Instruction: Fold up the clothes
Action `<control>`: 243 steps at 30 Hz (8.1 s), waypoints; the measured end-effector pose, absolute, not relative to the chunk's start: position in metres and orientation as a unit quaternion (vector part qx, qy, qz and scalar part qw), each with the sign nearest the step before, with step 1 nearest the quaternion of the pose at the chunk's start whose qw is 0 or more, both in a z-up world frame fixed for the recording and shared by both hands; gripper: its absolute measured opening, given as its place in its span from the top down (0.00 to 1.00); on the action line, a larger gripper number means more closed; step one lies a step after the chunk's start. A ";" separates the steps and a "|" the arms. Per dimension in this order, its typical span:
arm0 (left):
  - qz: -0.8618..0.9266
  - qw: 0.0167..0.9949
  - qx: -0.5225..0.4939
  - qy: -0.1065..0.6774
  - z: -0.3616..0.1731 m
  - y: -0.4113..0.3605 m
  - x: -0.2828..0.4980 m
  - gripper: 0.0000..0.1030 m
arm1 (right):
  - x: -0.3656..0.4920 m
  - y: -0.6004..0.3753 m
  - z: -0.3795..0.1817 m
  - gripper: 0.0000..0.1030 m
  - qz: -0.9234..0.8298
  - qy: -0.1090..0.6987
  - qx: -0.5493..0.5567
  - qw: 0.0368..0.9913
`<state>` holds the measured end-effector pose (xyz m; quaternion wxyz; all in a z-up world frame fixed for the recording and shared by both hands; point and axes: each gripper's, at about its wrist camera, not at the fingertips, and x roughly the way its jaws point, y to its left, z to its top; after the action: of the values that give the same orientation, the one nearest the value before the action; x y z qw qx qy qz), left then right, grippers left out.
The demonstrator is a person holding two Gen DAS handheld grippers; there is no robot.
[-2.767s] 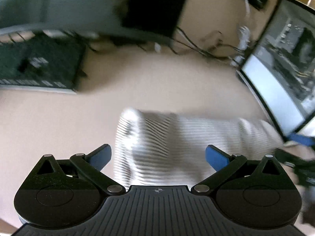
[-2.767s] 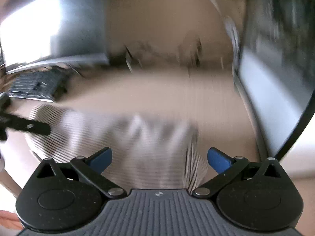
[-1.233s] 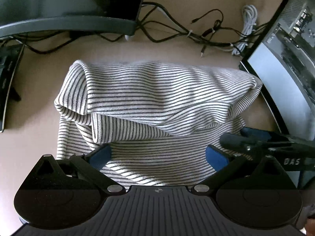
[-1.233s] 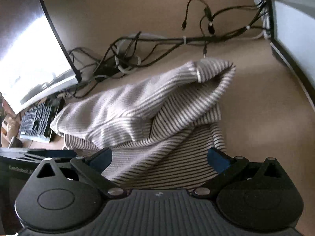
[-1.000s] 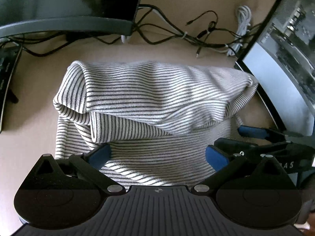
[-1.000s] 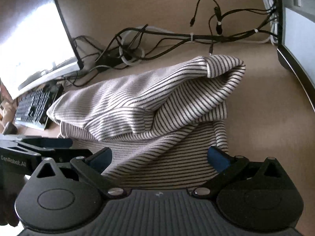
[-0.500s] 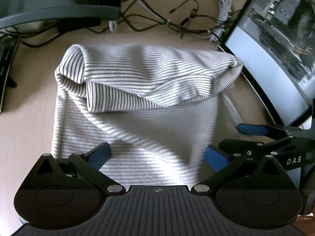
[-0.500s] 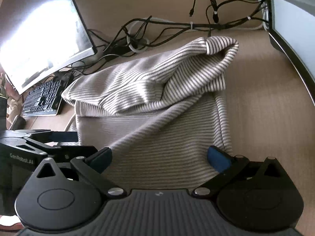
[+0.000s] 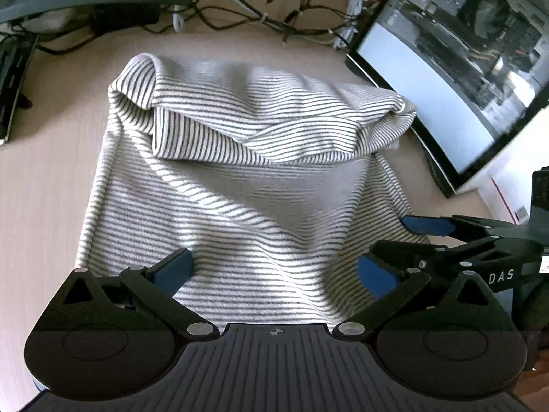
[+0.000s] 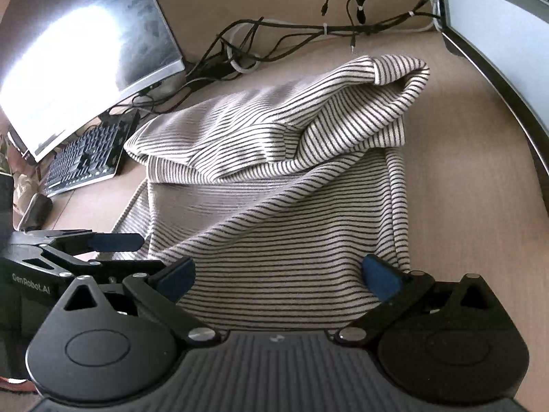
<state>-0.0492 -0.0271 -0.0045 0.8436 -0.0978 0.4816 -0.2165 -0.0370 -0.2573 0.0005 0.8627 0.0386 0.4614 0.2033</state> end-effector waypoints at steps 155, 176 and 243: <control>-0.010 0.908 -0.095 0.407 0.005 0.011 0.047 0.11 | 0.011 -0.273 0.147 0.92 0.072 0.206 -0.083 0.972; -0.038 0.884 -0.124 0.449 0.007 0.003 -0.013 0.09 | 0.040 -0.207 -0.005 0.27 0.177 0.398 -0.076 0.897; 0.026 0.947 -0.041 0.318 0.083 -0.112 -0.356 0.00 | -0.343 -0.277 0.066 0.00 0.101 0.270 0.027 0.957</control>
<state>-0.3555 -0.1124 0.0835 0.9470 -0.0415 0.3175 0.0258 -0.3431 -0.2766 0.0665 0.9571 0.0271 0.2702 0.1014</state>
